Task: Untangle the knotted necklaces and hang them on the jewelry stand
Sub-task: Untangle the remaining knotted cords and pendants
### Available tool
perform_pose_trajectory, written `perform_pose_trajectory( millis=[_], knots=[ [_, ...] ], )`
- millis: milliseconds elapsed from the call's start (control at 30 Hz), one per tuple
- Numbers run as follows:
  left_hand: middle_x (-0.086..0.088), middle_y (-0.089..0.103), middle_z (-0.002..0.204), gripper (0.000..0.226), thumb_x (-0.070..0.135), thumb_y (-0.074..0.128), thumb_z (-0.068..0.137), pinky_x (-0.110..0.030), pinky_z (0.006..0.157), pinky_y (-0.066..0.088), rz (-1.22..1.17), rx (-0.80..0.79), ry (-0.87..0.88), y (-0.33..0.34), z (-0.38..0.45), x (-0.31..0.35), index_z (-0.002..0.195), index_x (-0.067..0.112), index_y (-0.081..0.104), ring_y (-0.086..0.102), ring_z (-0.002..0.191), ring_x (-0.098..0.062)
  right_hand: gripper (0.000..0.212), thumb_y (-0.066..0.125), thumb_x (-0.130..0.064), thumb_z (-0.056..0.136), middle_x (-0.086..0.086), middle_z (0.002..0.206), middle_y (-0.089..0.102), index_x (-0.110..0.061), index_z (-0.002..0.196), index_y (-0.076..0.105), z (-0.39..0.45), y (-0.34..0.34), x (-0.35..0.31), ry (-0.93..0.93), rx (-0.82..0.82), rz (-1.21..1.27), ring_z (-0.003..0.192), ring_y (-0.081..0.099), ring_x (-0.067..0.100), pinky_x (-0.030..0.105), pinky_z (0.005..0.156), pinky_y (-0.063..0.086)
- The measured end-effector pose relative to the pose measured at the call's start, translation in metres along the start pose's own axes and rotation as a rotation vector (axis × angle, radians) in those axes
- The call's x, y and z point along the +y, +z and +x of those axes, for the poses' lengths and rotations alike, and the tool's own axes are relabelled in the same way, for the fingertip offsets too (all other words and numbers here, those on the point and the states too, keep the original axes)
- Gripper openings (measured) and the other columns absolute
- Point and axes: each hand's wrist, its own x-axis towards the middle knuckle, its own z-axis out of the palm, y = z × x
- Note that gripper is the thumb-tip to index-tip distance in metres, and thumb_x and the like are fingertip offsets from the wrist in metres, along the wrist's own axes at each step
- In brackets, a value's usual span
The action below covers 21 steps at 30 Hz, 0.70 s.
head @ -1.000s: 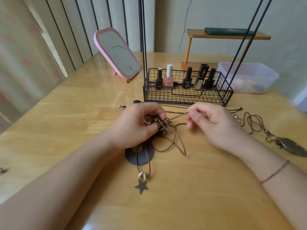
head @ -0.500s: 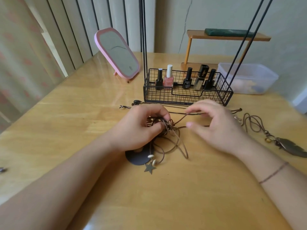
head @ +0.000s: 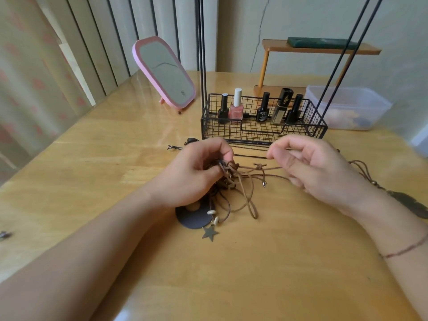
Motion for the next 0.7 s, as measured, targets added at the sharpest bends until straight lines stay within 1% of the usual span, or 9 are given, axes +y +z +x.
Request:
perform_pose_trajectory(
  millis=[100, 167, 200, 267, 367, 433, 500, 600, 700],
  knots=[
    [-0.013, 0.063, 0.085, 0.015, -0.002, 0.050, 0.090, -0.041, 0.077, 0.054, -0.053, -0.008, -0.024, -0.001, 0.000, 0.001, 0.089, 0.011, 0.056, 0.063, 0.083, -0.031, 0.018, 0.068, -0.046, 0.076, -0.005, 0.055, 0.061, -0.028, 0.081, 0.072, -0.002, -0.006, 0.000, -0.094, 0.104, -0.187, 0.047, 0.046, 0.005, 0.009, 0.053, 0.039],
    [-0.007, 0.063, 0.085, 0.014, -0.002, 0.049, 0.089, -0.034, 0.076, 0.053, -0.075, -0.016, -0.038, -0.001, 0.000, 0.002, 0.091, 0.010, 0.057, 0.063, 0.082, -0.023, 0.008, 0.068, -0.041, 0.081, -0.020, 0.068, 0.070, -0.034, 0.077, 0.070, 0.000, -0.011, 0.005, -0.105, 0.270, -0.182, 0.061, 0.062, -0.003, 0.008, 0.062, 0.046],
    [-0.005, 0.064, 0.084, 0.015, -0.002, 0.050, 0.087, -0.033, 0.076, 0.051, -0.074, -0.021, -0.043, -0.002, 0.000, 0.003, 0.091, 0.010, 0.057, 0.063, 0.082, -0.021, 0.011, 0.067, -0.042, 0.085, -0.024, 0.068, 0.069, -0.034, 0.078, 0.068, 0.001, -0.014, 0.006, -0.126, 0.339, -0.178, 0.064, 0.062, -0.005, 0.007, 0.062, 0.046],
    [-0.002, 0.062, 0.083, 0.018, -0.002, 0.049, 0.084, -0.032, 0.071, 0.048, -0.080, -0.020, -0.063, -0.002, 0.000, 0.005, 0.091, 0.012, 0.058, 0.058, 0.077, -0.019, 0.025, 0.059, -0.043, 0.097, -0.017, 0.054, 0.058, -0.031, 0.075, 0.062, 0.002, -0.019, 0.006, -0.162, 0.424, -0.096, 0.050, 0.050, 0.001, 0.012, 0.051, 0.040],
    [0.002, 0.058, 0.079, 0.010, 0.005, 0.049, 0.085, -0.017, 0.065, 0.041, -0.124, -0.025, -0.068, -0.002, -0.001, 0.009, 0.091, 0.008, 0.057, 0.051, 0.069, -0.007, 0.033, 0.045, -0.033, 0.098, -0.014, 0.049, 0.037, -0.019, 0.068, 0.046, -0.001, -0.023, 0.004, -0.145, 0.439, 0.147, 0.045, 0.030, 0.012, 0.024, 0.042, 0.025],
    [0.004, 0.056, 0.077, 0.017, 0.023, 0.060, 0.087, -0.015, 0.063, 0.040, -0.091, -0.019, -0.061, -0.002, -0.002, 0.009, 0.090, 0.007, 0.057, 0.049, 0.068, -0.006, 0.038, 0.044, -0.031, 0.100, -0.013, 0.049, 0.034, -0.019, 0.064, 0.042, -0.001, -0.021, 0.003, -0.157, 0.463, 0.192, 0.044, 0.029, 0.015, 0.026, 0.042, 0.024],
    [-0.001, 0.058, 0.075, 0.032, 0.035, 0.071, 0.081, -0.025, 0.062, 0.045, -0.021, -0.011, -0.064, -0.002, -0.002, 0.007, 0.087, 0.007, 0.056, 0.051, 0.069, -0.013, 0.044, 0.043, -0.031, 0.101, -0.011, 0.048, 0.034, -0.024, 0.058, 0.043, 0.000, -0.019, 0.000, -0.167, 0.502, 0.230, 0.042, 0.030, 0.016, 0.025, 0.042, 0.026],
    [-0.010, 0.061, 0.075, 0.028, 0.027, 0.077, 0.080, -0.036, 0.064, 0.050, 0.055, -0.009, -0.054, -0.001, -0.002, 0.004, 0.078, 0.012, 0.054, 0.056, 0.069, -0.018, 0.048, 0.043, -0.034, 0.101, -0.009, 0.047, 0.035, -0.026, 0.054, 0.045, 0.001, -0.022, -0.003, -0.159, 0.626, 0.298, 0.041, 0.032, 0.016, 0.029, 0.044, 0.027],
    [-0.011, 0.063, 0.083, 0.024, 0.019, 0.074, 0.081, -0.024, 0.070, 0.049, 0.016, -0.003, -0.027, -0.001, 0.000, 0.003, 0.074, 0.014, 0.051, 0.059, 0.076, -0.013, 0.053, 0.043, -0.033, 0.102, -0.009, 0.047, 0.040, -0.027, 0.049, 0.050, 0.002, -0.028, -0.004, -0.131, 0.761, 0.355, 0.041, 0.037, 0.016, 0.026, 0.045, 0.031]
  ],
)
